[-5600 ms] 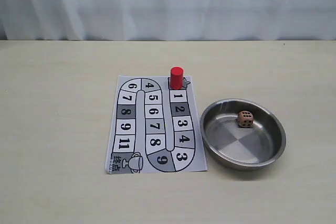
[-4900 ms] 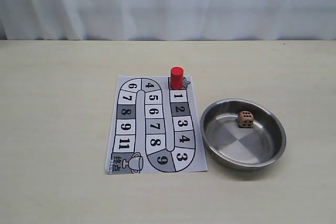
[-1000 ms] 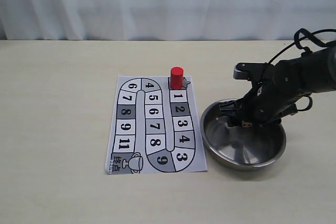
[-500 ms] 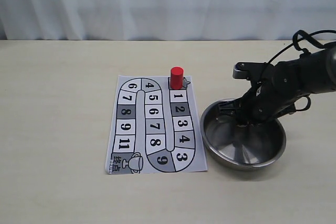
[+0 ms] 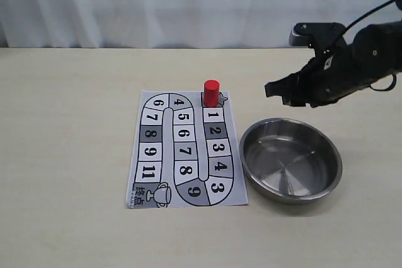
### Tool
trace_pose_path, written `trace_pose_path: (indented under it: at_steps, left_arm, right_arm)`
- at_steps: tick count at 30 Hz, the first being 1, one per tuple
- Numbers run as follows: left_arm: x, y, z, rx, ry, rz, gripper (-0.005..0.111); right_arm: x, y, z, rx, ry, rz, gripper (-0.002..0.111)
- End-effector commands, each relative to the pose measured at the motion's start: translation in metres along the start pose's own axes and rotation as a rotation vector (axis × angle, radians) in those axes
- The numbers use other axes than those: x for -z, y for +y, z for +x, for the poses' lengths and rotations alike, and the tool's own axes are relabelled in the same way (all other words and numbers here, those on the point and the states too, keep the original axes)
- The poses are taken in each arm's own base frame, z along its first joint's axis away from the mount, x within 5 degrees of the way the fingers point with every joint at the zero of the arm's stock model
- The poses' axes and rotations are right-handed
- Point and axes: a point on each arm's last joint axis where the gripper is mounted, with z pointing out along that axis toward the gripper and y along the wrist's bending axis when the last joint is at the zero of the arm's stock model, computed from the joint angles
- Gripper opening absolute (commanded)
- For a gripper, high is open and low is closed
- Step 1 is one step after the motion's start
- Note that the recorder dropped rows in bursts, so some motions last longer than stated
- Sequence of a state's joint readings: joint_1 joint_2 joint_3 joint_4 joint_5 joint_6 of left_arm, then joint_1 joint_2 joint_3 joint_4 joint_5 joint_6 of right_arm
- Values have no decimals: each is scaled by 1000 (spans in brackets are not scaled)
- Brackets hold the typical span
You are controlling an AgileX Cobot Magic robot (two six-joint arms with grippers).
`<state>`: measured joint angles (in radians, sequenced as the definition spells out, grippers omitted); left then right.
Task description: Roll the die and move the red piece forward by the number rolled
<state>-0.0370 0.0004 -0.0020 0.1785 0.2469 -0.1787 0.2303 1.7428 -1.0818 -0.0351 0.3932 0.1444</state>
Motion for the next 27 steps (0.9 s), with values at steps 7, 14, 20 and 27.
trace_pose_path:
  at_steps: [7,14,20,27]
  left_arm:
    - [0,-1,-1,5,-11,13,0]
    - [0,-1,-1,5,-11,13,0]
    - [0,-1,-1,5,-11,13,0]
    - [0,-1,-1,5,-11,13,0]
  right_arm:
    - [-24,2,-53,111,88,14,4]
    - [-68,-6,-57,96,72,-17,4]
    - [-87,-24,-62,42,91,-130,4]
    - [-87,-31,-64,82,81,-159,4]
